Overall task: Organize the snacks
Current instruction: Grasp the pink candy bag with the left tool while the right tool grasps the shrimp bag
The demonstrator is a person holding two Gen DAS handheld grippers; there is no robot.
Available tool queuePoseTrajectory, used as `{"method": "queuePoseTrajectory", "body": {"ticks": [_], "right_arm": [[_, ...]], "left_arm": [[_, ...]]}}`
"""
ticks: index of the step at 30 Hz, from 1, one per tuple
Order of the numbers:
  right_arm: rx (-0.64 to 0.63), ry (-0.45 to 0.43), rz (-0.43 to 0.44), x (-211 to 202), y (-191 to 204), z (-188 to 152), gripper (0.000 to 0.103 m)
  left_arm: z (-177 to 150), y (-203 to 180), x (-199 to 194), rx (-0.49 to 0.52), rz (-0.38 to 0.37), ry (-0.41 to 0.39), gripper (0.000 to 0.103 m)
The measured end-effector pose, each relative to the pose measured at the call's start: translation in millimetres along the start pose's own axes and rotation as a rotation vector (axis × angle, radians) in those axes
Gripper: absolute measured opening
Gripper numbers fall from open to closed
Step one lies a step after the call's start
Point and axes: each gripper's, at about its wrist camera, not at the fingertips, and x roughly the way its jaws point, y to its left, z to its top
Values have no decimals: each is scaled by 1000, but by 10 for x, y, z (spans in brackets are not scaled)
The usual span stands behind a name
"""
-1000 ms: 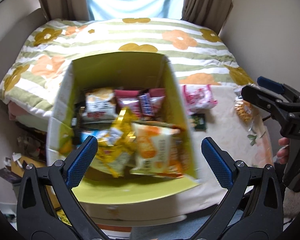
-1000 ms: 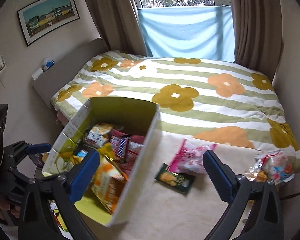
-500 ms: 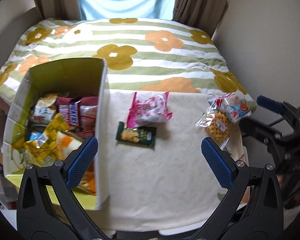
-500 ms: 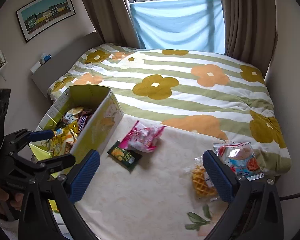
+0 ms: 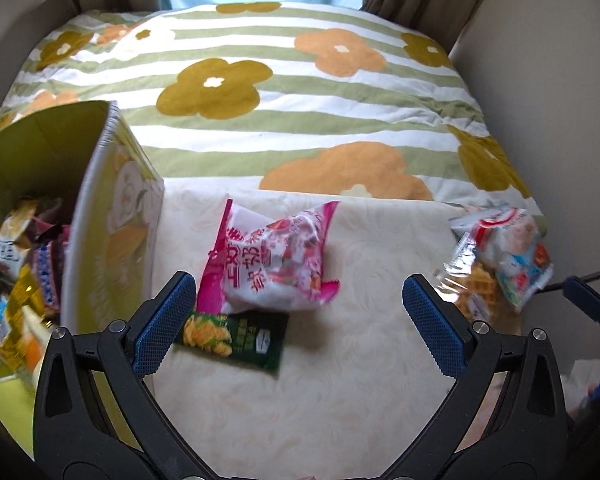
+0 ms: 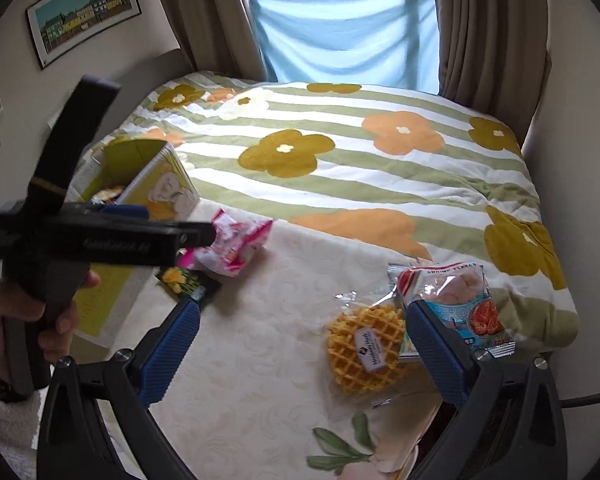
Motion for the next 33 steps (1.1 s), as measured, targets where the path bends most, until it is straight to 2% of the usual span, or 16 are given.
{"method": "queuePoseTrajectory", "body": {"ticks": [9,15,22,29,31,33], "right_arm": [[12,-4,-44,285,-188,-125,102],[7,5,-109,423,-317,-99,102],[19,21,-193,501,-588,-38,102],[40,30,-269,562,-829,11,102],[43,43,-284,602,-900,30,102],[48,64,-287,658,-975,38,102]], "left_arm": [[77,170,753,-19,33,51,103],[126,239,1009,-11,37,83,103],[73,225,1104,3,34,102,103],[51,197,1072,40,53,85,93],[49,187,1047,41,52,80,88],[59,157,1000,52,56,72,74]]}}
